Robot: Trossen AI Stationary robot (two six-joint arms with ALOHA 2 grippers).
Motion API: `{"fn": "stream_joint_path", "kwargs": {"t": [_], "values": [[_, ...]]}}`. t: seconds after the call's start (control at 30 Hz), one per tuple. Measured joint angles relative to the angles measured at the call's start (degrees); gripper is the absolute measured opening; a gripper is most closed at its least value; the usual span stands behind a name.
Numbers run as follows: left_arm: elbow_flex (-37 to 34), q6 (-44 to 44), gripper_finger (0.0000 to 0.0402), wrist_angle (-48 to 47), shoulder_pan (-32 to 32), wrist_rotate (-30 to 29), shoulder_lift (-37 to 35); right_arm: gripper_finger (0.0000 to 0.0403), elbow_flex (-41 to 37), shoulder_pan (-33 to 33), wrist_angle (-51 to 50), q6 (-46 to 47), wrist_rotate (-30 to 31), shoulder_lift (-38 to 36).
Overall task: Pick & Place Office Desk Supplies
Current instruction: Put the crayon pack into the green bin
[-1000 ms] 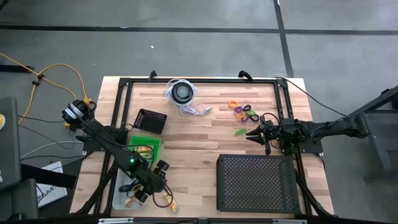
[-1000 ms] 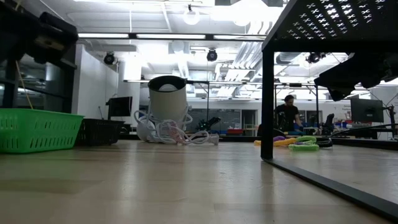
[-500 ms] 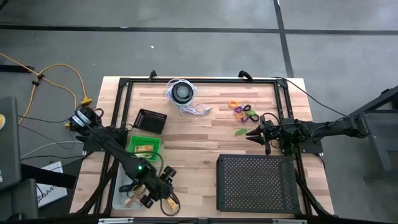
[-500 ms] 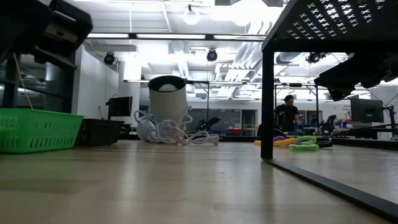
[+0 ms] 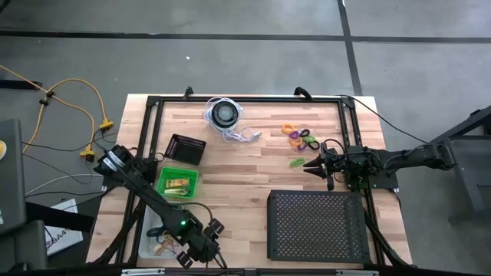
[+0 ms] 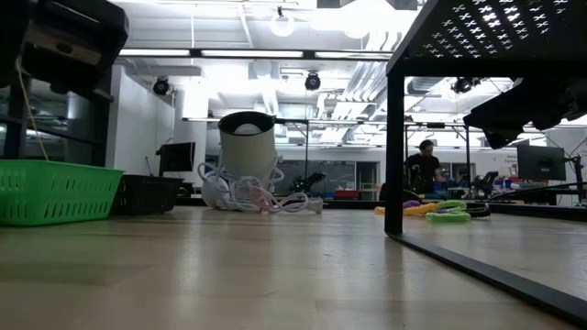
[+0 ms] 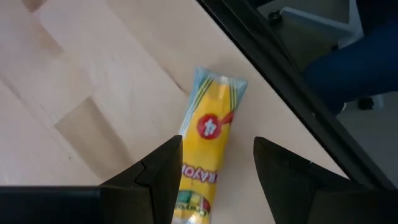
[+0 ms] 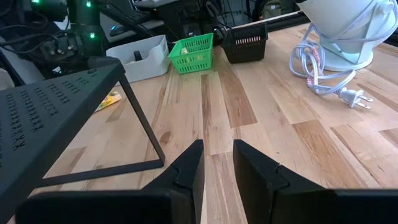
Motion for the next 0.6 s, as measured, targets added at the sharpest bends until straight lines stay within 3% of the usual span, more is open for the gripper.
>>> {"fn": "stream_joint_path", "kwargs": {"t": [0.6], "values": [[-0.07,-0.11,0.0191,-0.76,0.27,-0.98,1.12,0.0073,-0.01,0.01,-0.02,0.00,-0.01,-0.01]]}}
